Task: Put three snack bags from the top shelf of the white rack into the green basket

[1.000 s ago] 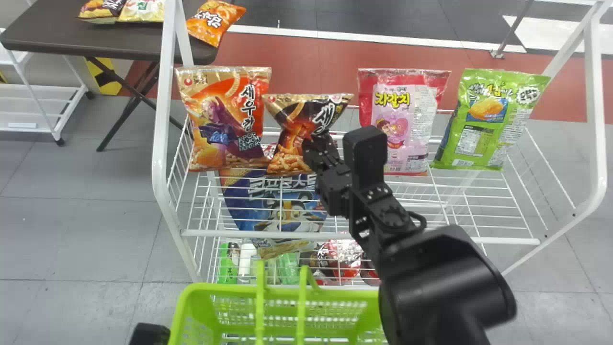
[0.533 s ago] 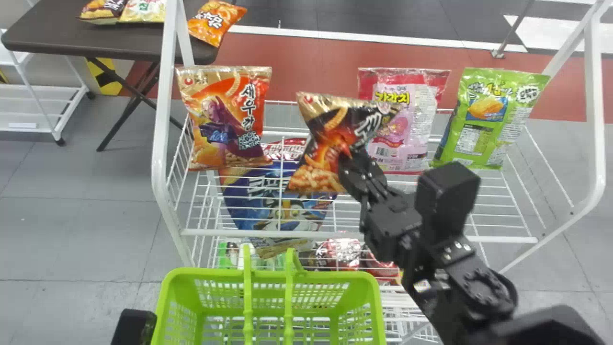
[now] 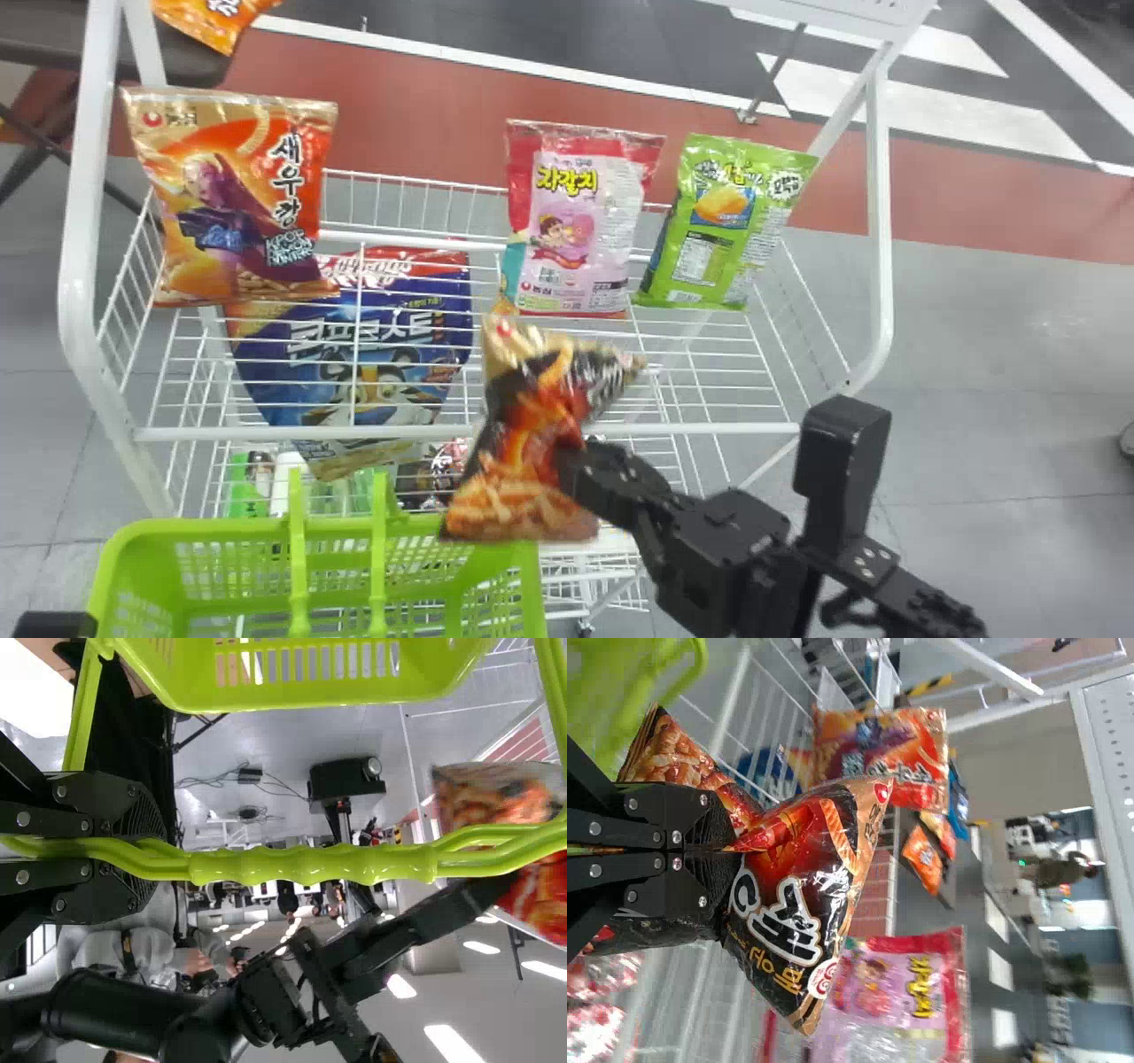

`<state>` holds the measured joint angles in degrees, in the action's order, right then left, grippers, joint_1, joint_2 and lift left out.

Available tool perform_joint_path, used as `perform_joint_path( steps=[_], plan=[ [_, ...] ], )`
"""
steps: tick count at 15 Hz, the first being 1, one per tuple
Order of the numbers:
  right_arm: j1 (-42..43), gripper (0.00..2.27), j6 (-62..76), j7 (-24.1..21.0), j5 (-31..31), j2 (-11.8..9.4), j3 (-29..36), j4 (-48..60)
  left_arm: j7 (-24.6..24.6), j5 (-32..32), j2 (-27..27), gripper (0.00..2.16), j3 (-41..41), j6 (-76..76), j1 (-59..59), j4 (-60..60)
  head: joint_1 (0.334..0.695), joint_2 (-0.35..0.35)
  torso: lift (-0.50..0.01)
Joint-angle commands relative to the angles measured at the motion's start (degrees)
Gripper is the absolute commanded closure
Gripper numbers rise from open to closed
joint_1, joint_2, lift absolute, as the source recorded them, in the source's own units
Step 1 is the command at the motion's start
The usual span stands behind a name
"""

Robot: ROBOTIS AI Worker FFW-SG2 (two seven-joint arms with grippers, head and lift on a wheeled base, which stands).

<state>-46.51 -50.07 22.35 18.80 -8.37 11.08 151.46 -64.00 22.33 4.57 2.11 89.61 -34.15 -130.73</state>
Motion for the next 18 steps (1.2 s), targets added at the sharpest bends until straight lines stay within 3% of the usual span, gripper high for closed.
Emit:
perform_joint_path(
  steps=[1,5,7,10,13,16,17,18],
  plan=[
    [-1.66,2.11,-11.94,1.55,8.44,0.11,7.11,1.12,1.16,-0.71,-0.35,2.15,-1.67,0.42,0.14,0.04,0.695,-0.350,0.000],
    [-2.09,2.11,-24.24,10.87,15.04,2.39,9.05,-2.66,1.77,-1.50,-0.53,2.15,-3.08,0.42,0.40,0.13,0.695,-0.350,0.000],
    [-2.36,2.11,-27.41,11.22,16.18,3.62,7.55,-4.42,1.60,-1.50,-0.53,2.15,-3.17,0.42,0.40,-0.05,0.695,-0.350,0.000],
    [-1.92,2.10,-21.96,10.52,13.10,3.62,3.07,-10.22,1.07,-1.50,-0.53,2.15,-3.34,0.42,0.23,-0.13,0.695,-0.350,0.000],
    [-0.95,2.02,-5.96,11.31,9.85,3.45,0.08,-14.70,1.33,-1.59,-0.44,2.15,-3.96,0.42,0.40,-0.05,0.695,-0.350,0.000],
    [3.71,1.91,-8.07,12.10,7.65,3.27,-2.03,-20.59,1.25,-1.77,-0.44,2.15,-4.66,0.42,0.49,0.04,0.695,-0.350,0.000],
    [3.88,1.69,-9.83,12.10,7.39,3.27,-2.56,-20.85,1.16,-1.77,-0.44,2.15,-4.57,0.42,0.49,0.04,0.695,-0.350,0.000],
    [3.88,1.16,-12.64,12.45,7.30,3.01,-2.82,-20.76,1.33,-1.77,-0.44,2.15,-4.57,0.42,0.49,0.13,0.695,-0.350,0.000]
  ],
)
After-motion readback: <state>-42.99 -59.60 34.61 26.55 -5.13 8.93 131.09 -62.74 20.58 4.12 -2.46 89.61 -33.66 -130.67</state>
